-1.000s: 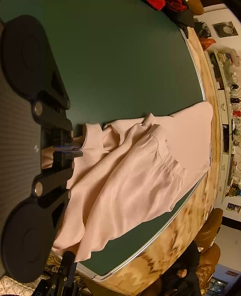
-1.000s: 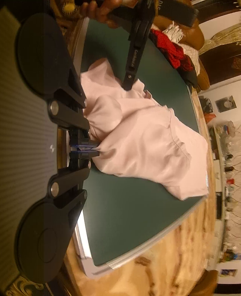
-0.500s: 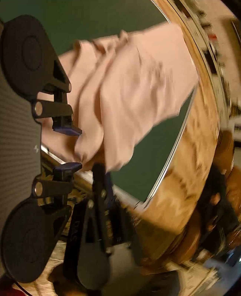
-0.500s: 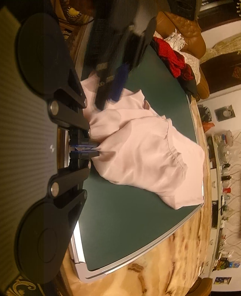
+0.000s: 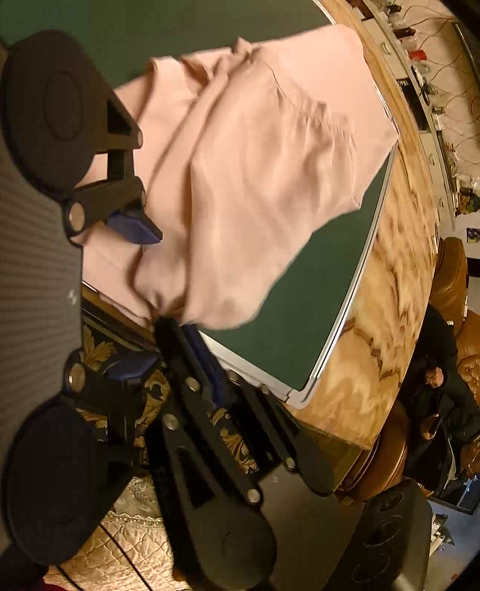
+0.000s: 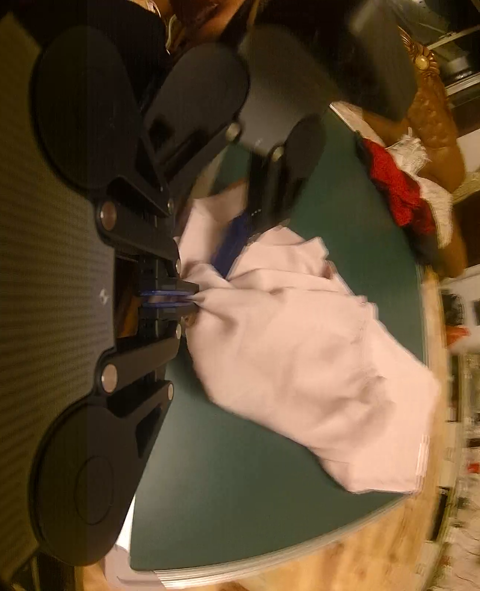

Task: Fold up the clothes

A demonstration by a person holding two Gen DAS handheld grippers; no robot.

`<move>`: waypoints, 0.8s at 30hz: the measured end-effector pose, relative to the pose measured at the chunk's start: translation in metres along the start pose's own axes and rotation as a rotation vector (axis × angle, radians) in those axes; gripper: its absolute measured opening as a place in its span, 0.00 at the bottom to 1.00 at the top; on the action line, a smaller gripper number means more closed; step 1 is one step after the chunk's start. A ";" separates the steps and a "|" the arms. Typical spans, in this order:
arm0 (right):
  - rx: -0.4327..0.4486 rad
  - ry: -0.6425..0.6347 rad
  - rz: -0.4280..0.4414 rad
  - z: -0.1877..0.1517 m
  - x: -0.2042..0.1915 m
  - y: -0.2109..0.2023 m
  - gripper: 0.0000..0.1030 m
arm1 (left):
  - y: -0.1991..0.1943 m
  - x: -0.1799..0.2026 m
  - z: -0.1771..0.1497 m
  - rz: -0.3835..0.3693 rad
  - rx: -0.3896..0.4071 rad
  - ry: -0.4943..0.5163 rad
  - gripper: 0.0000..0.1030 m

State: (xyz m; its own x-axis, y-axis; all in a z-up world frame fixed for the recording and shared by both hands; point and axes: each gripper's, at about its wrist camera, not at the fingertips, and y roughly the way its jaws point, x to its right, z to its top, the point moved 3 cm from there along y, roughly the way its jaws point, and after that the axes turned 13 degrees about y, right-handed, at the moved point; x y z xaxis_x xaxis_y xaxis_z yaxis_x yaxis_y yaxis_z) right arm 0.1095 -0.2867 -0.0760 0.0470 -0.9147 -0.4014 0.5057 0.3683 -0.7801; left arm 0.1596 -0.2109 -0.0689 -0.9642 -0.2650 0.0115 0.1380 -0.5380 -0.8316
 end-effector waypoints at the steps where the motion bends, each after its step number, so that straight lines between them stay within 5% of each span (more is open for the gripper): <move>1: -0.011 -0.012 -0.003 0.000 0.000 0.000 0.11 | -0.003 -0.001 -0.002 0.003 -0.002 -0.004 0.68; 6: 0.081 -0.039 -0.024 0.004 -0.003 -0.022 0.39 | -0.010 0.011 0.003 0.006 0.013 0.057 0.68; 10: 0.161 -0.069 -0.066 0.015 -0.007 -0.030 0.39 | -0.014 0.025 0.014 0.030 0.023 0.124 0.68; 14: 0.132 -0.133 -0.108 0.020 -0.012 -0.009 0.39 | -0.024 0.031 0.017 0.035 0.046 0.131 0.68; 15: 0.121 -0.135 -0.114 0.020 -0.011 -0.003 0.38 | -0.025 0.031 0.018 0.028 0.054 0.127 0.68; 18: 0.111 -0.113 -0.111 0.020 -0.006 0.003 0.09 | -0.020 0.031 0.021 -0.015 0.065 0.133 0.68; 24: 0.134 -0.034 -0.063 0.020 0.005 -0.009 0.06 | 0.017 0.032 0.023 -0.087 0.056 0.171 0.68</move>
State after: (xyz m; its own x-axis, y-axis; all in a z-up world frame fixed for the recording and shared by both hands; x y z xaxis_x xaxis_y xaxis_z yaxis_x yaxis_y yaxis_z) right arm 0.1230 -0.2977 -0.0615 0.0393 -0.9412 -0.3356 0.6188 0.2866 -0.7314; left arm 0.1362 -0.2474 -0.0700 -0.9968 -0.0780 -0.0162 0.0597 -0.5978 -0.7994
